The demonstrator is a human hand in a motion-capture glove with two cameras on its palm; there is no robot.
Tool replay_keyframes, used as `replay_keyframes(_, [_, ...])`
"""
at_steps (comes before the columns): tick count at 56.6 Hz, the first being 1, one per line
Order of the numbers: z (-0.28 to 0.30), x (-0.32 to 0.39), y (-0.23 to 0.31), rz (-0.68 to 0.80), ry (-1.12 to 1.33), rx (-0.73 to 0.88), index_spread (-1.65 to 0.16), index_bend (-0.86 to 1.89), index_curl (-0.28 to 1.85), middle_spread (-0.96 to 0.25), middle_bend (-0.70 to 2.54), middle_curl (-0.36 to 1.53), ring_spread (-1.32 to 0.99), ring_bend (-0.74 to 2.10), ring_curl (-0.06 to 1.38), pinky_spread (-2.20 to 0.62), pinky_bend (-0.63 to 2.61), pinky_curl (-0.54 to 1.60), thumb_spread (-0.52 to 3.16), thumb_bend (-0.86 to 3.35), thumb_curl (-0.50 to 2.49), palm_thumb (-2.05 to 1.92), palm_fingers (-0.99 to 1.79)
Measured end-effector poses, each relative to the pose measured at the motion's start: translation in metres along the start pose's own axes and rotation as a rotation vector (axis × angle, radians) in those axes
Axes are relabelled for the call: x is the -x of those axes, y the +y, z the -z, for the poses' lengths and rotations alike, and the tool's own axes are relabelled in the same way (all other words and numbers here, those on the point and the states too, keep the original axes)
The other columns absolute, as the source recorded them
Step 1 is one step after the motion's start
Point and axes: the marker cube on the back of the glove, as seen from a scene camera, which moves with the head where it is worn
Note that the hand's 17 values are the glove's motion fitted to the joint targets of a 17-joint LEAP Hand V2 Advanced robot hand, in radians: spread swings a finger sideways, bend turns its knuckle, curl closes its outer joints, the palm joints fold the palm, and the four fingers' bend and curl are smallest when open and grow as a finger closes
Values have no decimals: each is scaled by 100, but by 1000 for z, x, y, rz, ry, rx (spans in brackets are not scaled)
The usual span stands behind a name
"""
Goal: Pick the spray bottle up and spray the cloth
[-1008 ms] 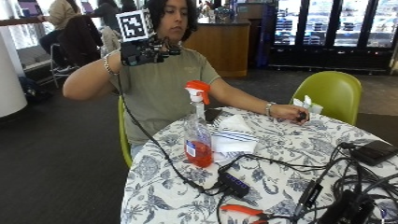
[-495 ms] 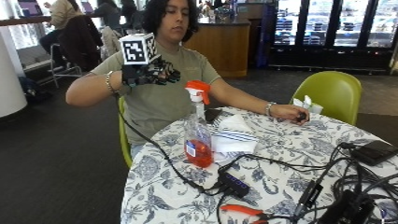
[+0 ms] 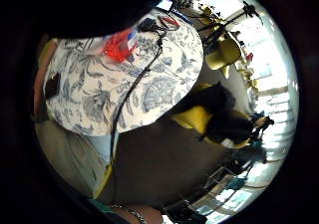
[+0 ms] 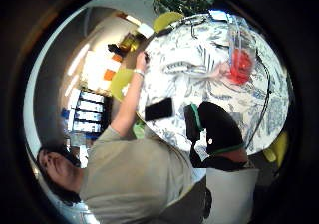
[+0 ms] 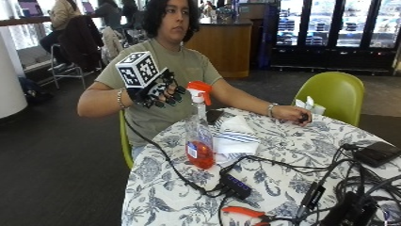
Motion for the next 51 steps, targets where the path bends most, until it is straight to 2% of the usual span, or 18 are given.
replay_keyframes(13, [-11, -2, -18, -82, -449, -82, -38, 14, 25, 2, 19, 31, -6, 36, 29, 21, 26, 33, 118, -1, 36, 70, 32])
replay_keyframes(19, [-16, -5, -40, -116, -598, -190, -36, 11, 24, 4, 19, 32, -5, 37, 30, 21, 29, 34, 118, -1, 37, 75, 30])
replay_keyframes(36, [-30, -25, -115, -144, -838, -444, -30, 12, 22, 6, 23, 35, -3, 42, 32, 17, 29, 35, 111, -1, 41, 83, 34])
replay_keyframes(51, [-37, -32, -158, -162, -913, -510, -26, 11, 22, 4, 25, 36, -6, 46, 33, 12, 28, 35, 101, -2, 43, 86, 47])
